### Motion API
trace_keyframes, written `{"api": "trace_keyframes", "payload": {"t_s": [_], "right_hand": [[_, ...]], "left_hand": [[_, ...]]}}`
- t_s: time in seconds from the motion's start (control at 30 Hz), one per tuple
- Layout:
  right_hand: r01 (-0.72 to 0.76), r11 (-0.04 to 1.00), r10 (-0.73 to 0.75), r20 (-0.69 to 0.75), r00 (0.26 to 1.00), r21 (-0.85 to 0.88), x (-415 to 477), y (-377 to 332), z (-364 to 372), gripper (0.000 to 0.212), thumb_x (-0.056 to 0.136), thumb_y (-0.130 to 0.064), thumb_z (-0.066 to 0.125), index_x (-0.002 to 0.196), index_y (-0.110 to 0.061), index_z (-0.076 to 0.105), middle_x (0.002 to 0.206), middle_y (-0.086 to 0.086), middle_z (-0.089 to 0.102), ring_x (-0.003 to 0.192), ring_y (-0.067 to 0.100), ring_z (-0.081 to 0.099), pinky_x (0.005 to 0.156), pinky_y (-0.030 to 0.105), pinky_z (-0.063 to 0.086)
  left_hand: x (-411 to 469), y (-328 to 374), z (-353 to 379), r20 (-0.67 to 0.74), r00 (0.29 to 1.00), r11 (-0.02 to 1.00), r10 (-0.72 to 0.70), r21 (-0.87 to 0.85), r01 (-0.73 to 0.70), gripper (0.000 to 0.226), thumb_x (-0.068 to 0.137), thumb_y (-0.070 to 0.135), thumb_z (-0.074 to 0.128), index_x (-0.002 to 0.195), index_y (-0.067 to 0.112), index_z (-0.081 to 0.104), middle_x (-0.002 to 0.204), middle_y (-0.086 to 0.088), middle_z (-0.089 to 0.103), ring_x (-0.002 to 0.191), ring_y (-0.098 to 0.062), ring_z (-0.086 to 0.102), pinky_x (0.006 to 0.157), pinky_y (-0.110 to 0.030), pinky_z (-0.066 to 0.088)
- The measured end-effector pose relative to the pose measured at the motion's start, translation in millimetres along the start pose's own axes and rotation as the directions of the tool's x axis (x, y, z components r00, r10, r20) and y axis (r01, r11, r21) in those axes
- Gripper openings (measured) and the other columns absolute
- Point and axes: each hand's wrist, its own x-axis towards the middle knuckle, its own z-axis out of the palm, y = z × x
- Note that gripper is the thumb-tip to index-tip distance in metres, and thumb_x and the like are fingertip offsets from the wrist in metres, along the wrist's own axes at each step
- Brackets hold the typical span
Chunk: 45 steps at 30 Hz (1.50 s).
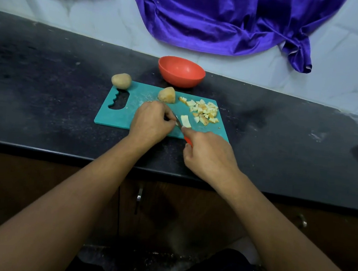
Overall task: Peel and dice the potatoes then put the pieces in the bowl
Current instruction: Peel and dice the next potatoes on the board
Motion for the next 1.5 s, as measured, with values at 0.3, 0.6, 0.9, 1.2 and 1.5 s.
{"api": "trace_keyframes", "payload": {"t_s": [0.3, 0.6, 0.9, 1.2, 1.5], "right_hand": [[-0.089, 0.984, 0.088, 0.010, 0.996, 0.153, 21, -5, 13, 0.053, 0.102, -0.030, 0.053, 0.154, -0.033, 0.045, 0.121, 0.002, 0.064, 0.106, 0.021, 0.060, 0.079, 0.036, 0.051], [-0.103, 0.812, 0.259, -0.196, 0.946, 0.574, 15, 33, 25, 0.047, 0.099, -0.023, 0.057, 0.145, -0.033, 0.057, 0.057, -0.010, 0.053, 0.046, 0.010, 0.048, 0.051, 0.030, 0.040], [-0.080, 0.558, 0.353, -0.149, 0.924, 0.826, 15, 45, 41, 0.046, 0.101, -0.015, 0.058, 0.146, -0.026, 0.057, 0.059, 0.000, 0.063, 0.052, 0.014, 0.054, 0.053, 0.031, 0.049], [-0.053, 0.471, 0.360, -0.137, 0.923, 0.880, 13, 49, 40, 0.044, 0.103, -0.013, 0.057, 0.146, -0.023, 0.056, 0.058, -0.002, 0.061, 0.051, 0.004, 0.053, 0.053, 0.015, 0.045], [-0.075, 0.494, 0.358, -0.124, 0.925, 0.866, 14, 50, 40, 0.046, 0.103, -0.017, 0.058, 0.147, -0.026, 0.054, 0.059, 0.000, 0.062, 0.050, 0.005, 0.052, 0.056, 0.021, 0.047]], "left_hand": [[-1, -1, -2, 0.019, 1.000, 1.000, 0.015, 0.001, -0.015, 0.010, 0.085, 0.018, 0.073, 0.085, 0.024, 0.081, 0.091, 0.012, 0.077, 0.092, -0.013, 0.068, 0.085, -0.036, 0.056], [3, -8, 1, 0.023, 1.000, 0.998, 0.018, -0.066, -0.016, 0.015, 0.087, 0.015, 0.073, 0.086, 0.030, 0.075, 0.094, 0.012, 0.074, 0.094, -0.012, 0.067, 0.090, -0.036, 0.054], [33, -3, -12, 0.293, 0.923, 0.956, 0.248, 0.083, -0.283, 0.042, 0.084, 0.000, 0.063, 0.109, 0.032, 0.075, 0.104, 0.007, 0.071, 0.086, -0.014, 0.067, 0.087, -0.040, 0.055], [72, 20, -23, 0.724, 0.641, 0.821, 0.255, 0.188, -0.539, 0.062, 0.088, 0.000, 0.060, 0.127, 0.048, 0.066, 0.138, 0.018, 0.060, 0.099, -0.011, 0.061, 0.096, -0.037, 0.052], [58, 4, -29, 0.558, 0.790, 0.844, 0.253, 0.273, -0.463, 0.029, 0.090, 0.034, 0.076, 0.119, 0.033, 0.074, 0.118, 0.012, 0.069, 0.090, -0.009, 0.055, 0.082, -0.031, 0.044]]}}
